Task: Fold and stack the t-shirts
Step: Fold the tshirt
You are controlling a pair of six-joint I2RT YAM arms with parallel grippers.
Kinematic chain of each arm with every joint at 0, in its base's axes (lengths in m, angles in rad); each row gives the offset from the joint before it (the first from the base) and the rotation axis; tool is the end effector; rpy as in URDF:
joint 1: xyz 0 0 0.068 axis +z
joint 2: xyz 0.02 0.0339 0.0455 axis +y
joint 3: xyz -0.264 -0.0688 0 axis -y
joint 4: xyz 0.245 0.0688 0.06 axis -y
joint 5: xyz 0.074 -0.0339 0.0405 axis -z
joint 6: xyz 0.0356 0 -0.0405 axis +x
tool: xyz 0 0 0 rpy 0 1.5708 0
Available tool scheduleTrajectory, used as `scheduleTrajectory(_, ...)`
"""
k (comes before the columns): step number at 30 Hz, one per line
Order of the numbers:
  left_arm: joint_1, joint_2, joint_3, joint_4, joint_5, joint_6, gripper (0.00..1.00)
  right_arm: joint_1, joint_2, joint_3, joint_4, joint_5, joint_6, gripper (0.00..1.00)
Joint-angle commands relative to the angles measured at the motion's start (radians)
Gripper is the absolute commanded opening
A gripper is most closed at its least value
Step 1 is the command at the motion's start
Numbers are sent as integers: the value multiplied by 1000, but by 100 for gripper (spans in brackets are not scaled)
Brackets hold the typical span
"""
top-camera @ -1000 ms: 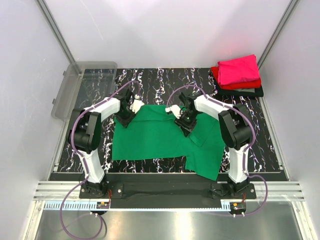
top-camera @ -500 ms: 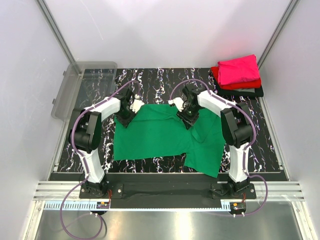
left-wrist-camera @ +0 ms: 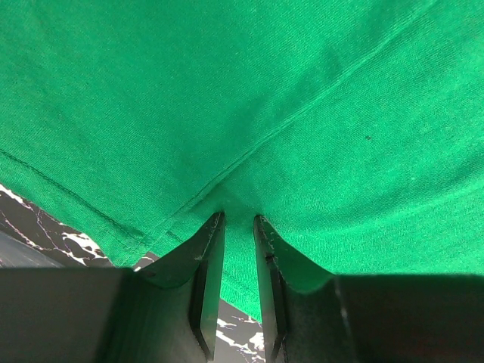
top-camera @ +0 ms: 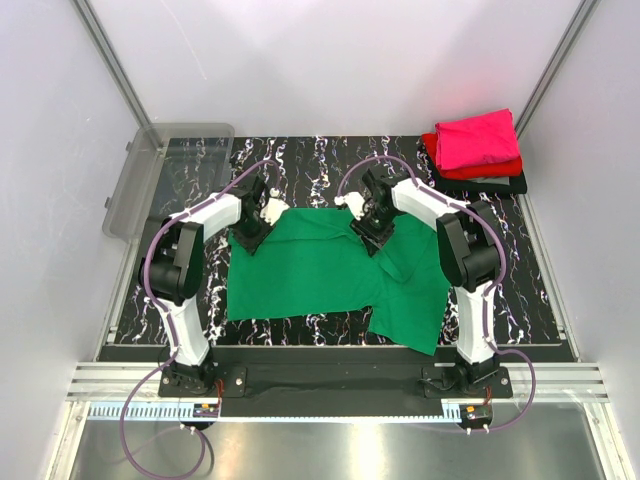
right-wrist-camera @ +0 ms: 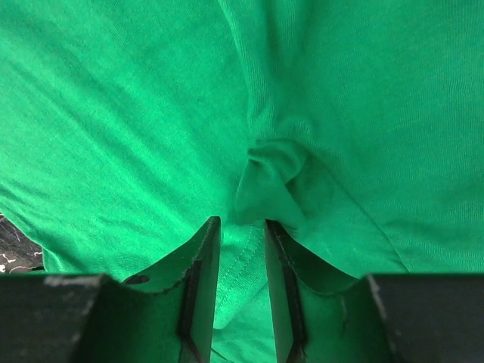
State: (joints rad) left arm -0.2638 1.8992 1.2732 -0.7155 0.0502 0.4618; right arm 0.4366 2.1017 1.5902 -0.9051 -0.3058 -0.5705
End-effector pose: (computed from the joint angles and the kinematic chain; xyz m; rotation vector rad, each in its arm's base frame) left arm 0.3507 -0.0966 0.1618 1.0400 2.7160 -0.0396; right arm 0.3700 0.1845 0.1669 -1.4477 2.5553 0.4364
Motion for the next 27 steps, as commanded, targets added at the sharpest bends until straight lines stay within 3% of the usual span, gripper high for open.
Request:
scheduleTrajectory(1, -3, 9, 20, 14, 23, -11, 27, 8, 9, 44, 12, -24, 15, 38)
scheduleTrajectory(6, -3, 6, 21, 14, 19, -11, 27, 16, 6, 59, 12, -35, 29, 43)
scheduleTrajectory(10, -3, 6, 22, 14, 19, -11, 27, 25, 0, 76, 12, -18, 44, 26)
scheduleTrajectory(11, -3, 6, 22, 14, 20, -11, 27, 27, -3, 77, 12, -10, 47, 17)
scheduleTrajectory(15, -3, 4, 23, 14, 20, -11, 27, 28, -29, 70, 9, 1, 55, 5)
scheduleTrajectory(27, -3, -3, 20, 19, 28, -12, 27, 39, -83, 40, -51, -59, 61, 0)
